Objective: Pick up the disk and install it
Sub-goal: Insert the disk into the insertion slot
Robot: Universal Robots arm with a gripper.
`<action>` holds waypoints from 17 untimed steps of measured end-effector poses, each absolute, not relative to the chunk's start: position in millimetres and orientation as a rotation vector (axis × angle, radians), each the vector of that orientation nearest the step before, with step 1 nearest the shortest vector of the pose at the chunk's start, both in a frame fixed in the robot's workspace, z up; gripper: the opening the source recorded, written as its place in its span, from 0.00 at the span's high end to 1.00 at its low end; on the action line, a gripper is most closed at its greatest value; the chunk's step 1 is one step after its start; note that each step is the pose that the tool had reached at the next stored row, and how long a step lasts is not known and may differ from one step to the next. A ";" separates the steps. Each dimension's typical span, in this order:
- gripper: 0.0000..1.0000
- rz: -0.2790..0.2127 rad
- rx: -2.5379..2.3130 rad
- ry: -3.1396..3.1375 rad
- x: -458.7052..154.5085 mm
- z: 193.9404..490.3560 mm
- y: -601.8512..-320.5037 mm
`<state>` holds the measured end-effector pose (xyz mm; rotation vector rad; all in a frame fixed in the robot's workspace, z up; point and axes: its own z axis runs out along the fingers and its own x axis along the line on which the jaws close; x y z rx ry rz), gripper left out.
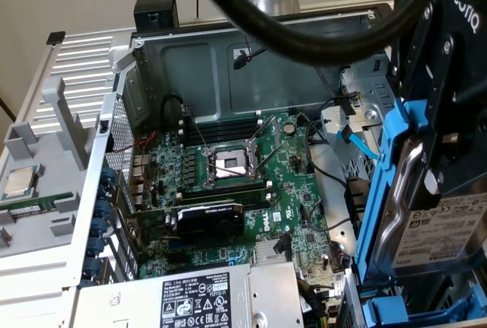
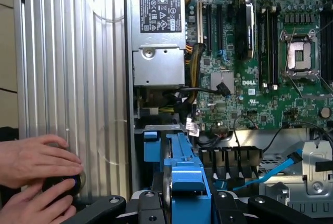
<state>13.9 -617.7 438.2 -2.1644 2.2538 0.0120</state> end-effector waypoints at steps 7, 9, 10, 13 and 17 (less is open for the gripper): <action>0.63 0.011 -2.165 2.254 14.0 432.5 -617.7; 0.63 0.011 -2.165 2.254 14.0 432.0 -617.7; 0.63 0.011 -2.165 2.254 14.0 432.0 -617.8; 0.63 0.011 -2.165 2.254 14.0 431.8 -617.7; 0.63 0.012 -2.165 2.254 14.0 431.0 -617.7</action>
